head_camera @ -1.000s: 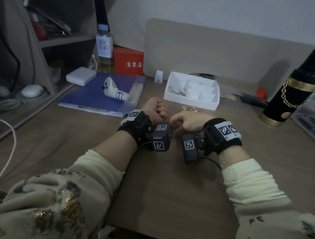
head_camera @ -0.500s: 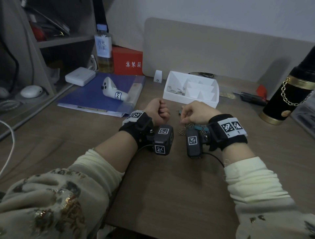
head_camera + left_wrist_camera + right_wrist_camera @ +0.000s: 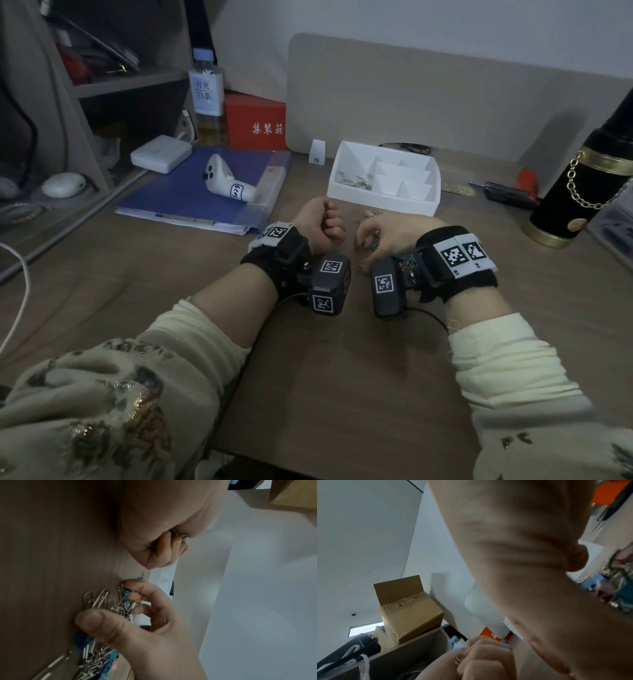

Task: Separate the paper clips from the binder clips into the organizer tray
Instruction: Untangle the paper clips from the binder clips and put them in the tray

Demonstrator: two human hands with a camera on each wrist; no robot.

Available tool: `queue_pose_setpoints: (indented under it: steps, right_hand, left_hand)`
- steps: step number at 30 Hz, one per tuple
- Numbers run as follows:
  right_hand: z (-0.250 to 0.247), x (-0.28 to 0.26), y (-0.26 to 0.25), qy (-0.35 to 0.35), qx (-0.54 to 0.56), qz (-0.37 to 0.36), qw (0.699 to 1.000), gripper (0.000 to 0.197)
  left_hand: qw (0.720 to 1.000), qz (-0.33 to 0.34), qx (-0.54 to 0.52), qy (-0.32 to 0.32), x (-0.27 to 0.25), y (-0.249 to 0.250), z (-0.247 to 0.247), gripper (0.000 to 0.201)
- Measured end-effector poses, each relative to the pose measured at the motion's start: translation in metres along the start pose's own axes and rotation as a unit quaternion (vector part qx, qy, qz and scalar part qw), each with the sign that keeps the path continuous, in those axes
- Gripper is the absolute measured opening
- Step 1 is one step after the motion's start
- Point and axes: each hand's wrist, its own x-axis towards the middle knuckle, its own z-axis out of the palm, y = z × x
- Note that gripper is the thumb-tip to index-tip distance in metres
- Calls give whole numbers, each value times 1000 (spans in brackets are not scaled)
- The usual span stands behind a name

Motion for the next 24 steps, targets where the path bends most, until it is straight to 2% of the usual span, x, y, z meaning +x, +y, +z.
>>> queue_pose_setpoints:
  steps: [5,16,22,24]
  right_hand:
    - [2,4,1,40,30,6,999,19]
    - [7,6,1,74,-19,-6,997,15]
    - [7,15,5,172,26,-2,985,2]
    - [7,17,5,192,39,5,981,8]
  left_hand:
    - [1000,0,5,-3,0,-3,2,35]
    - [1000,1,8,1,0,-4,1,35]
    - [1000,2,9,2,2,-3,1,34]
    - [1000,-1,12,-2,2,-4,1,33]
